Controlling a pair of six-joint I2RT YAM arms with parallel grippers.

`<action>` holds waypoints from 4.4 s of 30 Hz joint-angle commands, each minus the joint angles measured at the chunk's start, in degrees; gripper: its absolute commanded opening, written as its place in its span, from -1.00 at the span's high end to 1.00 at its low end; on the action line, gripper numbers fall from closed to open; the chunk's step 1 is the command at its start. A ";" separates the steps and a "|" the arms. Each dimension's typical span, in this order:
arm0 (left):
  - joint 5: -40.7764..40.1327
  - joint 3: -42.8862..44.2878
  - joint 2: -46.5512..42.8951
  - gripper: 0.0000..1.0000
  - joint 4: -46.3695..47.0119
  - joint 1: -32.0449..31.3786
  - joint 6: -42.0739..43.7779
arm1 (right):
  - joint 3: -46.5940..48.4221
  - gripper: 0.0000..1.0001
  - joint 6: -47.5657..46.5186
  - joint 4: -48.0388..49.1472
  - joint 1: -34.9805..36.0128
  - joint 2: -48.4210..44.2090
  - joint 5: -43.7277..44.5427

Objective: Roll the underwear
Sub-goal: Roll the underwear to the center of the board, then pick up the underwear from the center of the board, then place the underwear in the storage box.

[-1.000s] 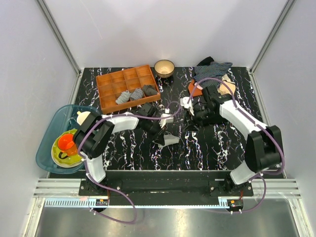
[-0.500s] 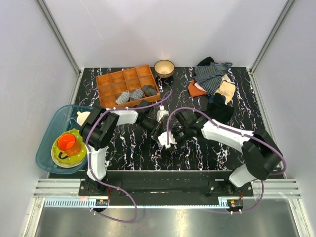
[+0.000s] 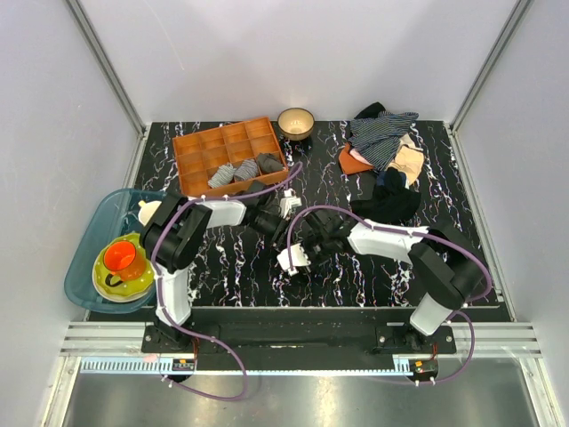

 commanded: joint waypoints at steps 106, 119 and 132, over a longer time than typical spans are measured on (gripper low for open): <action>-46.95 39.45 6.32 1.00 -27.24 35.19 17.24 | 11.12 -0.38 28.81 -13.10 -16.73 -16.47 -19.71; -45.63 38.76 10.55 0.83 -30.84 35.19 16.62 | 11.12 -0.39 28.28 -13.62 -16.73 -15.68 -19.54; -46.78 42.35 -0.17 -0.07 -30.84 35.89 13.20 | 11.82 -0.39 28.37 -15.03 -16.82 -15.50 -20.24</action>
